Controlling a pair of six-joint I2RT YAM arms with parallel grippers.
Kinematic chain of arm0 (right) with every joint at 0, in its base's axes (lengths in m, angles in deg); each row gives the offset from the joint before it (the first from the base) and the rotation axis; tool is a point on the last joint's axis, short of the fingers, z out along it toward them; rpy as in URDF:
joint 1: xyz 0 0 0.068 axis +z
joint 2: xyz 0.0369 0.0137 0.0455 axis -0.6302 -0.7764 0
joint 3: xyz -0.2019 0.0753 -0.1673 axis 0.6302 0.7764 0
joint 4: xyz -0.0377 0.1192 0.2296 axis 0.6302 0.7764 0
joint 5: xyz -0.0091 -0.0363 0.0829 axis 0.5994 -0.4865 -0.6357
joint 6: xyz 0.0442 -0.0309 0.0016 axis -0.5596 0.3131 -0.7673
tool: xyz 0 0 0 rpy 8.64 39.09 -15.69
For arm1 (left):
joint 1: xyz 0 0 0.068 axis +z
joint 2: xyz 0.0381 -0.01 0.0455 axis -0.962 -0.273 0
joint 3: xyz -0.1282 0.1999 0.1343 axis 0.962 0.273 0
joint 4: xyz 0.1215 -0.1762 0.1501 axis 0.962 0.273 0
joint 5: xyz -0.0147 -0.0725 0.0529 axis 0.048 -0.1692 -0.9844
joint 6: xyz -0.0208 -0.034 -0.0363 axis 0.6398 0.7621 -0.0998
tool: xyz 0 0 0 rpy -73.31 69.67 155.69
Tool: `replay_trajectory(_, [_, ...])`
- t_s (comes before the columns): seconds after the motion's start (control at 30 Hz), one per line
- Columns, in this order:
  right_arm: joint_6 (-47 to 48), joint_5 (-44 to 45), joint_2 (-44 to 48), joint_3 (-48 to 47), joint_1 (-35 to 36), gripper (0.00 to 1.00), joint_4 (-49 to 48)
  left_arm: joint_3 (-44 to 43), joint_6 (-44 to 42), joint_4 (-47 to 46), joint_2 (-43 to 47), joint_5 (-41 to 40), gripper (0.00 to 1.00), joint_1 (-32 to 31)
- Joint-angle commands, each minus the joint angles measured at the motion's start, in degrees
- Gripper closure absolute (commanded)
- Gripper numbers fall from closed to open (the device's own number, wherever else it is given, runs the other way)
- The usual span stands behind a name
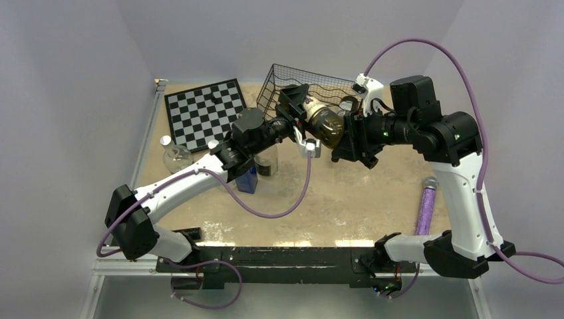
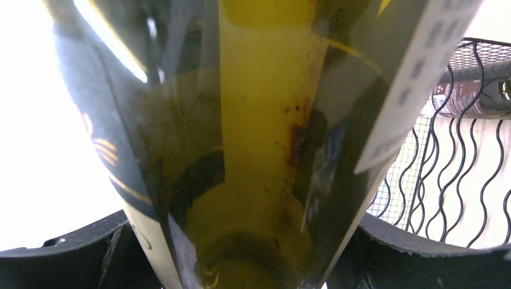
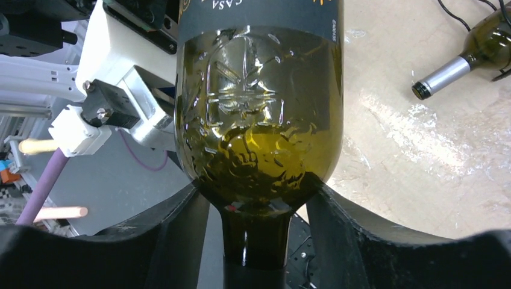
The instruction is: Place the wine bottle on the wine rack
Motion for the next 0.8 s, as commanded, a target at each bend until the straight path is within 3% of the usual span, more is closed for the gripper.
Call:
replay_trajectory(0.0, [-0.5, -1.5, -0.3, 0.6, 0.1, 0.41, -0.7, -5.1, 3.7, -8.4, 2.1, -0.5, 1.0, -0.4])
replay_trajectory(0.37, [-0.2, -1.2, 1.5, 2.8, 0.0, 0.62, -1.3, -7.1, 3.6, -7.5, 0.6, -1.7, 1.0, -0.5])
replay_trajectory(0.47, [-0.2, -1.5, 1.7, 3.3, 0.1, 0.44, -1.7, -7.8, 3.5, -7.4, 0.2, -2.1, 1.0, -0.5])
replay_trajectory(0.53, [-0.3, -1.4, 1.6, 3.4, 0.1, 0.44, -1.9, -8.2, 3.5, -7.4, 0.0, -2.5, 1.0, -0.5])
replay_trajectory(0.63, [-0.7, -1.5, 1.1, 3.2, 0.1, 0.58, -1.6, -8.5, 3.1, -7.4, -0.3, -3.4, 1.0, -0.5])
replay_trajectory(0.67, [-0.6, -1.6, 1.1, 3.2, 0.0, 0.66, -1.6, -8.4, 3.1, -7.9, -0.3, -3.8, 1.0, -0.5])
replay_trajectory(0.73, [-0.5, -1.3, 1.3, 3.0, 0.0, 0.99, -1.6, -8.4, 3.3, -8.2, -0.3, -4.2, 1.0, -0.6])
replay_trajectory(0.77, [-0.4, -1.0, 1.6, 3.0, 0.1, 1.0, -1.8, -8.4, 3.5, -8.3, -0.2, -4.3, 1.0, -0.6])
